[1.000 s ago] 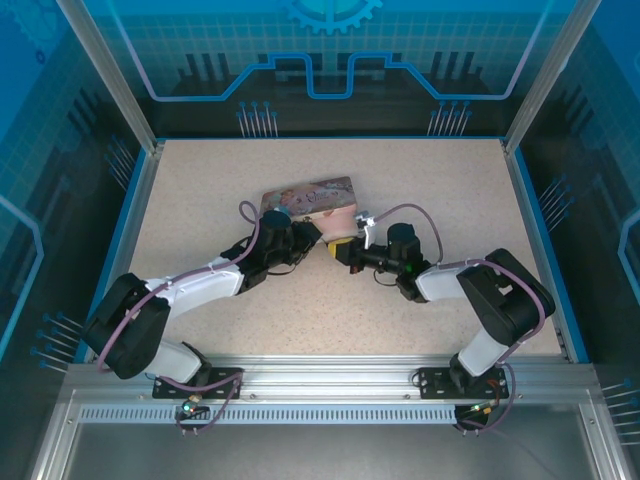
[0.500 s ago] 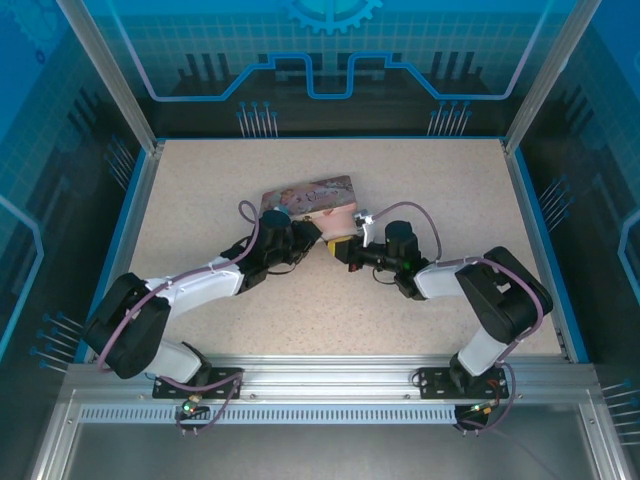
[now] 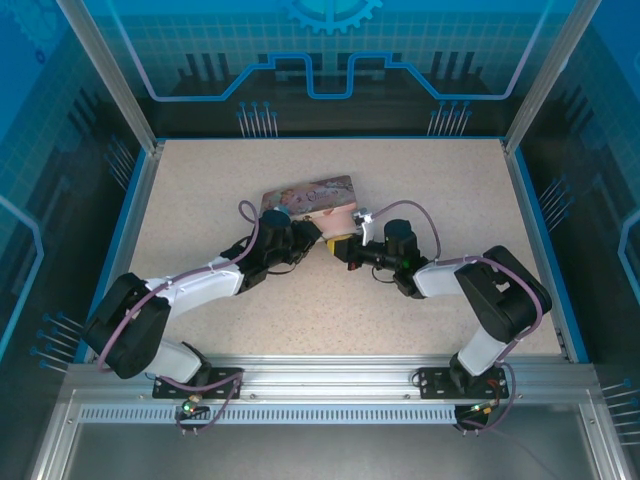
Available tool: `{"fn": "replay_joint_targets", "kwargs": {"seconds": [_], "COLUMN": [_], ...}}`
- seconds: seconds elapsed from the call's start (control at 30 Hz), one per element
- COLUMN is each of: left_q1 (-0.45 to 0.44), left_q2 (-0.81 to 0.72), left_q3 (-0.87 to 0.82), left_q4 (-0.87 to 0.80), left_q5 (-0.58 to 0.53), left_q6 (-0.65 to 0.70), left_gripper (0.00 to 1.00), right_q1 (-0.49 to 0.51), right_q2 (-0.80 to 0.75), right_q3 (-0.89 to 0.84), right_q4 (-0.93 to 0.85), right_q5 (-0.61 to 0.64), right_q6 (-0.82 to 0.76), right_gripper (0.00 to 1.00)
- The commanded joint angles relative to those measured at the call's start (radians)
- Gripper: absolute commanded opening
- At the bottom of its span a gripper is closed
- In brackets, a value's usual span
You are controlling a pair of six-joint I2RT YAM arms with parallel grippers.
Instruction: Unlock a padlock with a key
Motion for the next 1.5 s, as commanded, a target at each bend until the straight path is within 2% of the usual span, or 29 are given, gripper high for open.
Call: {"fn": "replay_joint_targets", "kwargs": {"seconds": [0.0,0.63,1.47], "left_q1": [0.002,0.000,0.001], "left_q2": [0.001,0.006,0.003], "left_q3": [0.019,0.010,0.008], "left_q4": [0.091,0.097,0.101], "left_q5": [0.036,0.034,0.034], "left_q6": [-0.020,-0.023,-0.029], "left_gripper": [0.00,0.00,0.00], "right_q1": [-0.005,-0.005,-0.005], "right_q2": [-0.001,-0.054,-0.021], "right_q3": [0.006,-0.028,-0.002], "right_q4": [0.024,0.012,0.003], "right_q5": [-0.020,-0.008,0.010], "right_q6": [-0.022,-0.030,-0.028], "right_gripper": [0.00,0.00,0.00]}}
